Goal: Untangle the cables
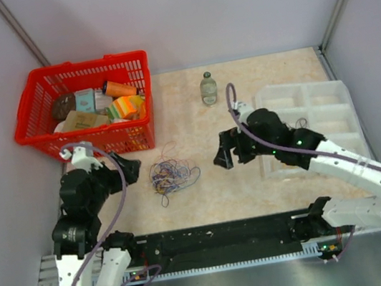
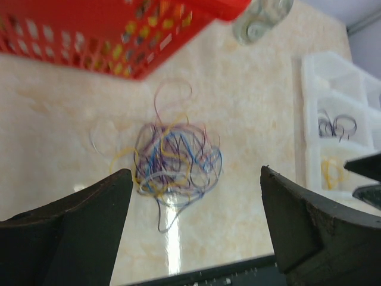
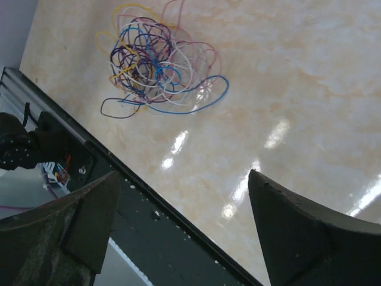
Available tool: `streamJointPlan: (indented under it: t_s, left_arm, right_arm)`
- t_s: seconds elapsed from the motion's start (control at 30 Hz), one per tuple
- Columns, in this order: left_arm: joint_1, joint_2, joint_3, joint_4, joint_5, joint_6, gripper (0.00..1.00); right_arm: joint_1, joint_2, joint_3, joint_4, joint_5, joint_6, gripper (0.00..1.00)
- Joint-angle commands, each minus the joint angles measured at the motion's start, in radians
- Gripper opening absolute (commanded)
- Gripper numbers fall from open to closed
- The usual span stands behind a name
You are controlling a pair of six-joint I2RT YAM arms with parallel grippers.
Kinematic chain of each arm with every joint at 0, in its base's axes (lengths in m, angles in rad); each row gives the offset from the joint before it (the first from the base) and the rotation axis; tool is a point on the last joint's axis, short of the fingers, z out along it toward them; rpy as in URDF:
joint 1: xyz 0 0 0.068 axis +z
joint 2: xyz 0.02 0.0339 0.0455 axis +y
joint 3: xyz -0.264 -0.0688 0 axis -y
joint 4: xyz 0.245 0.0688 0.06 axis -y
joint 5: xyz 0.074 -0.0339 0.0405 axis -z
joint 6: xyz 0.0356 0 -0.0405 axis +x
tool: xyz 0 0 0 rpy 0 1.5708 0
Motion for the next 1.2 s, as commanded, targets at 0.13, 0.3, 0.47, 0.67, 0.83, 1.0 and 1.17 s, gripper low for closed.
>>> streamJointPlan:
  t_s: [0.13,0.3,0.47,0.67,0.83,1.0,1.17]
  left_arm:
    - [-0.01,0.014,-0.379,0.213,0.324,-0.238,0.91]
    - [-0.016,0.063,-0.42,0.269,0.321,-0.252,0.83]
    - [-0.02,0.08,-0.471,0.284,0.285,-0.279,0.58]
    - [-0.024,0.073,-0.494,0.292,0.28,-0.279,0.66]
    - [-0.024,0.093,-0.485,0.293,0.265,-0.247,0.68]
    - [-0.025,0.138,-0.498,0.347,0.28,-0.253,0.78]
    - [-0.03,0.193,-0.495,0.387,0.275,-0.253,0.79]
  right_arm:
    - [0.058,0.271,-0.039,0.49,-0.151,0.078,0.54]
    - [0.167,0.465,0.083,0.579,-0.032,-0.03,0.63]
    - [0.163,0.602,0.118,0.724,0.012,-0.172,0.6]
    - [0.163,0.733,0.201,0.731,0.013,-0.255,0.54]
    - [0.16,0.789,0.23,0.759,0.015,-0.272,0.46]
    - [0.16,0.814,0.235,0.8,0.03,-0.269,0.38]
    - [0.161,0.842,0.247,0.82,-0.019,-0.273,0.39]
